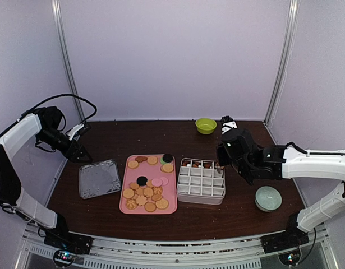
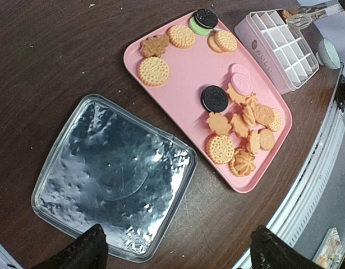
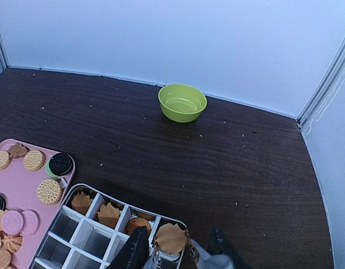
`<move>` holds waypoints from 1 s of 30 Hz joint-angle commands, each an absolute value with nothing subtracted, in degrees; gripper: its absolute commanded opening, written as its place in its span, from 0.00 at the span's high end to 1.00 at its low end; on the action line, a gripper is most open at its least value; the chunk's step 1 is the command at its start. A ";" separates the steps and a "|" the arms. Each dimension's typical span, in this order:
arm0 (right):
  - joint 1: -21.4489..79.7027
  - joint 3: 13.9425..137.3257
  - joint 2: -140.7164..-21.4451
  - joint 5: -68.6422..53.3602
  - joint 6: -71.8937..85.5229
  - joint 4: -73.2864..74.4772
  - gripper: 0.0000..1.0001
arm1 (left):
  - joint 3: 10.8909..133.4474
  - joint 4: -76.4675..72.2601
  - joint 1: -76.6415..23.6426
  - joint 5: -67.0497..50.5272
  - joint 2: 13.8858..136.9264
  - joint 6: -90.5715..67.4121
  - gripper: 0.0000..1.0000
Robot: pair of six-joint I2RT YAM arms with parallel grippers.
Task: Pack the cookies
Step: Place the fake cookies in the empty pocket of the box.
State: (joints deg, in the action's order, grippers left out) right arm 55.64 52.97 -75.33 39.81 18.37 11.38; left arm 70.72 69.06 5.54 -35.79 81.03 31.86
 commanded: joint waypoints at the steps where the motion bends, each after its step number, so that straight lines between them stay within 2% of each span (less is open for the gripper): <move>1: 55.41 52.80 -75.59 39.65 19.27 9.51 0.65 | 72.42 69.61 5.85 -36.94 81.43 32.34 0.09; 8: 55.28 54.14 -76.56 39.22 18.09 9.27 0.58 | 72.42 69.70 5.87 -36.97 81.21 32.37 0.09; 15: 55.26 56.04 -75.94 39.28 16.38 9.51 0.57 | 72.42 69.78 5.87 -36.83 81.04 32.45 0.09; 22: 57.72 60.88 -74.50 37.53 13.47 8.37 0.59 | 72.33 69.81 5.84 -36.74 81.04 32.58 0.09; 30: 64.70 69.54 -81.57 37.25 11.89 7.64 0.66 | 72.52 70.22 5.87 -36.56 80.61 32.62 0.09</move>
